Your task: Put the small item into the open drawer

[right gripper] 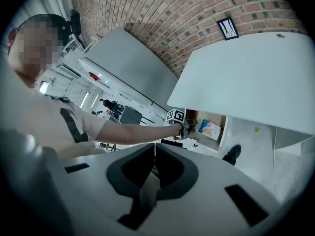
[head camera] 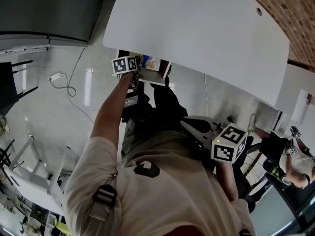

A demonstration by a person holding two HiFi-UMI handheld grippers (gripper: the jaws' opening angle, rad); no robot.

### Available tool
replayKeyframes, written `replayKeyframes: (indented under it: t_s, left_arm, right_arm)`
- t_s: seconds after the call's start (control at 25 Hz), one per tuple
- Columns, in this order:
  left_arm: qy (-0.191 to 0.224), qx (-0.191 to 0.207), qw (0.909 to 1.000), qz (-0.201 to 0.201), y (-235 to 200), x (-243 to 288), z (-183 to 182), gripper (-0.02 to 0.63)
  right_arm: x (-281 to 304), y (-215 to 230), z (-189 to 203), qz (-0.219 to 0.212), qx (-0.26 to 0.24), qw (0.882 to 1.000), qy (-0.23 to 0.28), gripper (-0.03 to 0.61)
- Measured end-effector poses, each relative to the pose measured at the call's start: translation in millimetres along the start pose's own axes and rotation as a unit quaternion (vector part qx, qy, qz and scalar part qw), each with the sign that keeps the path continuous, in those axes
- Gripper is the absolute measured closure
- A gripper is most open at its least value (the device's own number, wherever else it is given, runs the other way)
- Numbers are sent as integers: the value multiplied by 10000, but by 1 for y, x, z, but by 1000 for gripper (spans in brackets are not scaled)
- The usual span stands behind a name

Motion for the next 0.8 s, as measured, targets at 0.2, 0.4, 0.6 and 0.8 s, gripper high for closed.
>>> replayKeyframes:
  t_s: [0.2, 0.4, 0.6, 0.8]
  left_arm:
    - [31, 237, 9996, -122, 3, 6, -5, 609]
    - [24, 550, 9981, -279, 6, 6, -7, 607]
    - [-165, 544, 9979, -315, 4, 5, -4, 545]
    - [-158, 524, 9982, -245, -3, -7, -1, 543]
  right_arm:
    - [-3, 4, 4, -12, -3, 10000, -2, 572]
    - [-5, 4, 9, 1, 8, 10000, 10, 572]
    - [-4, 7, 7, -88, -66, 9999, -30, 572]
    - [1, 6, 2, -168, -147, 9997, -43, 572]
Point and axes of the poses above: the fingertips, and each gripper's own axes: x forward along the fingers, y to its right, z out of its underside, the point moved 7 cm from there along -x, backward along the fingers, and after that the axes turned 2 degrees about -z, right-handed, at the moved point
